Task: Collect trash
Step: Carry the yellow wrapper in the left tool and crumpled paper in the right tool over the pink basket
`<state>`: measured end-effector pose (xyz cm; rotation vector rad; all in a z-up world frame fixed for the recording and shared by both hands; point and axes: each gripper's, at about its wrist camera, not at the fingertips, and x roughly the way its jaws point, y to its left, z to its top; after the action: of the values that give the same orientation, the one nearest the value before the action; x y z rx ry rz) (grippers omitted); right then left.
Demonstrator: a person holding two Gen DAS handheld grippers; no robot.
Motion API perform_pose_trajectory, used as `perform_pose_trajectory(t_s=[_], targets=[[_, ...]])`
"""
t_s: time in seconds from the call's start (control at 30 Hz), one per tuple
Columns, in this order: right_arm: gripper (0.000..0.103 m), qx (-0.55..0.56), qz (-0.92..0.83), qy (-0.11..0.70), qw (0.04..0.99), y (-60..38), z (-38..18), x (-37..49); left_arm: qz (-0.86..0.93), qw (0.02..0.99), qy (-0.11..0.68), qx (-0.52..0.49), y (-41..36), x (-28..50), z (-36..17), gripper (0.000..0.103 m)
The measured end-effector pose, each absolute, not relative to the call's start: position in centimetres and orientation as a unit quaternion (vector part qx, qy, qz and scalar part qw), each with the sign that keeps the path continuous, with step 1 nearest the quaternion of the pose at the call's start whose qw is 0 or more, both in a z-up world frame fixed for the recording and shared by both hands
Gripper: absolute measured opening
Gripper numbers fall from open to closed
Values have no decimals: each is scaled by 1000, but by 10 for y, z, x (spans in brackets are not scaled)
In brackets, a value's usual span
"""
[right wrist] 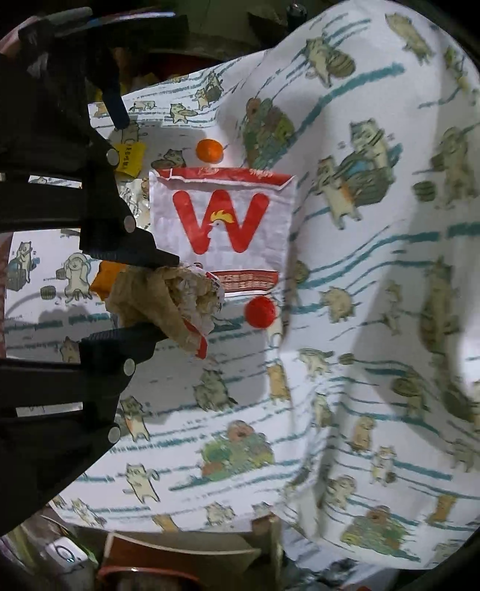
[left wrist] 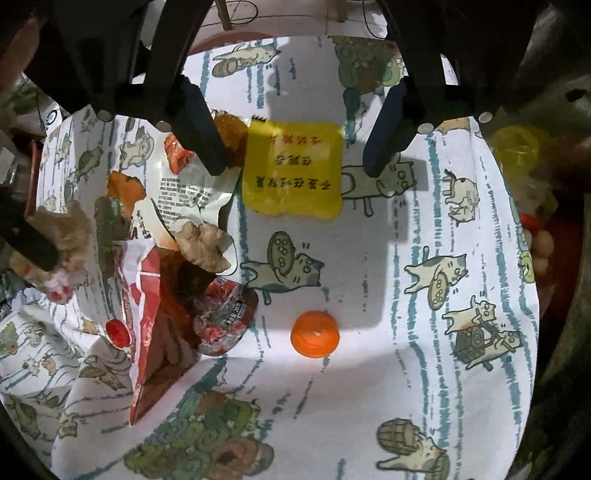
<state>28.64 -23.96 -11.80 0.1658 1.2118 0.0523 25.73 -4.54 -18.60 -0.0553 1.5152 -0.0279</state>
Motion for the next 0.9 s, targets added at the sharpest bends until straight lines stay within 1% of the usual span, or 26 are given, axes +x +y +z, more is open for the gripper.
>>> perform_pose_trajectory(t_s=[0.1, 0.17, 0.2, 0.27, 0.3, 0.37, 0.4, 0.53, 0.83, 0.9], targets=[[31, 71, 40, 569, 818, -238, -113, 283, 22, 725, 687, -40, -48, 261, -194, 75], [31, 58, 47, 567, 820, -233, -112, 279, 38, 727, 683, -63, -43, 262, -195, 72], [31, 48, 48, 564, 823, -229, -111, 277, 43, 729, 680, -62, -41, 261, -193, 58], [31, 31, 48, 559, 827, -221, -111, 274, 45, 737, 673, -34, -48, 261, -190, 38], [31, 26, 49, 556, 830, -221, -109, 272, 35, 738, 674, -29, -52, 260, -189, 32], [31, 24, 50, 551, 833, -221, -107, 268, 24, 735, 677, -29, -54, 258, -187, 26], [31, 26, 50, 549, 834, -223, -105, 266, 21, 734, 678, -35, -56, 259, -186, 25], [31, 41, 49, 541, 838, -232, -97, 262, 15, 739, 672, -54, -43, 252, -175, 24], [31, 62, 56, 521, 850, -240, -78, 241, -9, 781, 619, -82, -11, 225, -108, 24], [31, 55, 72, 503, 860, -236, -65, 227, -19, 788, 610, -85, -7, 223, -104, 24]])
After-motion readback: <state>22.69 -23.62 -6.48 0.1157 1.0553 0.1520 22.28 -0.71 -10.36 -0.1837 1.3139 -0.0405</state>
